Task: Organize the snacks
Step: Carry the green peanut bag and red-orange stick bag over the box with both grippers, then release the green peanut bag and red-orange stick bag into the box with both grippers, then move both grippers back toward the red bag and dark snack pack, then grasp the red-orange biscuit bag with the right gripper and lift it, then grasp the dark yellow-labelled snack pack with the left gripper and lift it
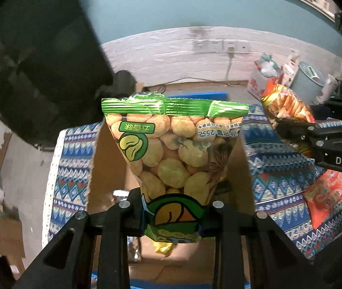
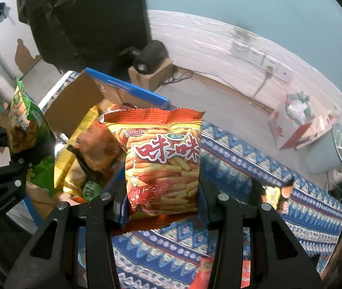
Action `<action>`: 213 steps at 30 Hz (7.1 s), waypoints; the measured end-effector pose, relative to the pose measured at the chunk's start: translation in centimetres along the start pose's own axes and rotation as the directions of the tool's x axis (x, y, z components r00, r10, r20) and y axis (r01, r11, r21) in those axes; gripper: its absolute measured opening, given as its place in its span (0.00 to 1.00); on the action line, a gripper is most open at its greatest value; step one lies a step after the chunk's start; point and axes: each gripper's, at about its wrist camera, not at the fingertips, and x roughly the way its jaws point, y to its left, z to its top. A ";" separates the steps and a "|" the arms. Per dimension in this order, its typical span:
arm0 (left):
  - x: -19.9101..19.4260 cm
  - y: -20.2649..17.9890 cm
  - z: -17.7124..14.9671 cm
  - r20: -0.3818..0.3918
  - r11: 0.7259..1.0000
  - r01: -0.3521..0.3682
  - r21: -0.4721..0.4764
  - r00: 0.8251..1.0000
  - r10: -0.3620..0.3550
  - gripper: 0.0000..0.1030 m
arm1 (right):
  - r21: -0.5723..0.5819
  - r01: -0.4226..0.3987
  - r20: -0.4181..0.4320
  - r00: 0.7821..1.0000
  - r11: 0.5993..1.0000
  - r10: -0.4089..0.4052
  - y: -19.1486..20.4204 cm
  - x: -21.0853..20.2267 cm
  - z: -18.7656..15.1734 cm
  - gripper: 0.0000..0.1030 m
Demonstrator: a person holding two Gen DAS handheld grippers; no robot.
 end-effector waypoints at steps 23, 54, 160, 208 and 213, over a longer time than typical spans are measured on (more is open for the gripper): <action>3.7 7.7 -3.3 -0.128 0.990 -0.056 -0.132 0.991 0.039 0.41 | -0.106 -0.076 -0.064 0.996 0.991 0.070 9.2 4.9 3.6 0.42; 1.2 4.7 -1.9 -0.054 0.996 -0.019 -0.082 0.998 0.014 0.68 | -0.031 -0.036 -0.034 0.999 0.999 0.035 6.0 1.9 2.3 0.72; 7.6 -19.3 -4.4 -0.222 0.917 0.170 0.361 0.971 -0.093 0.68 | 0.494 0.146 -0.305 0.952 0.857 0.014 -14.0 8.2 -17.3 0.75; 8.6 -29.3 5.6 -0.082 0.831 0.199 0.520 0.980 -0.183 0.79 | 0.266 0.237 -0.200 0.962 0.934 -0.187 -26.6 -1.2 -15.2 0.37; 9.8 -31.3 7.3 -0.124 0.776 0.292 0.558 0.955 -0.270 0.84 | 0.235 0.240 -0.218 0.957 0.942 -0.189 -28.2 -0.2 -15.0 0.37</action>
